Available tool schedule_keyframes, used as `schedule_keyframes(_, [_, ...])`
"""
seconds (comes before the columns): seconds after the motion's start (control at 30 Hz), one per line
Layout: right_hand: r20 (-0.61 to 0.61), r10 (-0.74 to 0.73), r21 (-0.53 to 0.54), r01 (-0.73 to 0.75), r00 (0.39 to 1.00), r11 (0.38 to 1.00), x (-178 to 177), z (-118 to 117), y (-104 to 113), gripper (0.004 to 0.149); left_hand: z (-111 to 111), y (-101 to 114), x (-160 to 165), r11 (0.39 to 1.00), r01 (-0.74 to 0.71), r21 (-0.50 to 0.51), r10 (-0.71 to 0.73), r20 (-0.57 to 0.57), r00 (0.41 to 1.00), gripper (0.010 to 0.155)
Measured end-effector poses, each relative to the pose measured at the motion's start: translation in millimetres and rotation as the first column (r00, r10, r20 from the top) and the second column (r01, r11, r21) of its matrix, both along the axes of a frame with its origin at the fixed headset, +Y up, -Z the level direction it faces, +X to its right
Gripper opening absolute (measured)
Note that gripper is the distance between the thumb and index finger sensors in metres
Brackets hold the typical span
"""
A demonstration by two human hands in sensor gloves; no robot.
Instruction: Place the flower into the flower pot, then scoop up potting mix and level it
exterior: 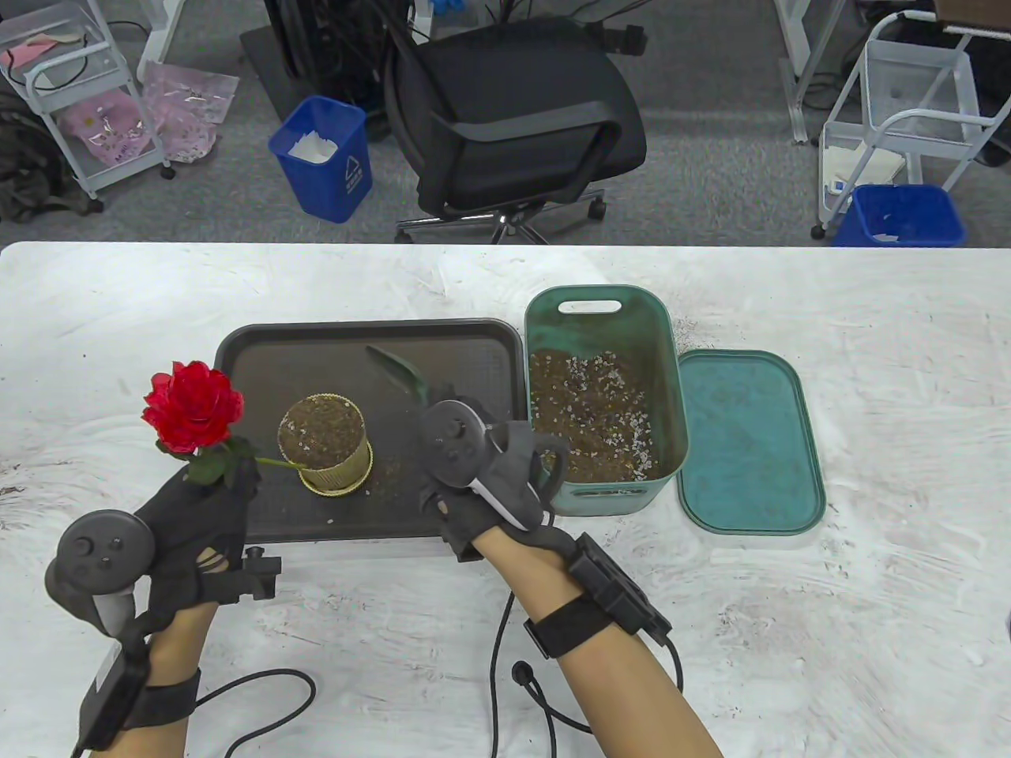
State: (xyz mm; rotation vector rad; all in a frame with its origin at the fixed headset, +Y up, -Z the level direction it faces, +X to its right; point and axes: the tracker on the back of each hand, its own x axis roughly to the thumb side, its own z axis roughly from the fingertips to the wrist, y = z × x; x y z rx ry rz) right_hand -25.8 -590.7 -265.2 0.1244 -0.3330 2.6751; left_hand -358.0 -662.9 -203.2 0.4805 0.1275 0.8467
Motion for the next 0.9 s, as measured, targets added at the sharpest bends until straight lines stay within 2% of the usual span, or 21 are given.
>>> schedule_keyframes(0.2, [0.133,0.072,-0.001,-0.072,0.988,0.997,48,-6,32,0.052,0,0,-1,1.000,0.005,0.001,-0.005,-0.002,1.000,0.042])
schedule_keyframes(0.33, [0.228,0.106,-0.122,-0.079,0.968,0.989,81,-21,42,0.051,0,-1,-1,1.000,0.001,-0.001,-0.001,-0.005,1.000,0.042])
schedule_keyframes(0.43, [0.270,0.158,-0.192,-0.108,0.950,0.976,97,-34,41,0.051,0,-1,-1,1.000,0.005,0.000,-0.005,-0.006,1.000,0.042])
schedule_keyframes(0.6, [0.306,0.189,-0.335,-0.080,0.933,0.939,121,-64,21,0.051,1,0,1,1.000,0.017,0.006,-0.017,-0.004,1.000,0.042])
schedule_keyframes(0.67, [0.281,0.210,-0.444,-0.067,0.936,0.893,127,-78,8,0.050,1,-1,0,1.000,0.017,0.005,-0.017,-0.008,1.000,0.042])
schedule_keyframes(0.77, [0.244,0.242,-0.541,-0.075,0.939,0.838,130,-96,-10,0.050,2,-1,0,1.000,0.016,0.004,-0.016,-0.013,1.000,0.042])
schedule_keyframes(0.9, [0.218,0.301,-0.584,-0.123,0.929,0.802,128,-113,-29,0.051,2,-1,1,1.000,0.017,0.004,-0.017,-0.018,1.000,0.042])
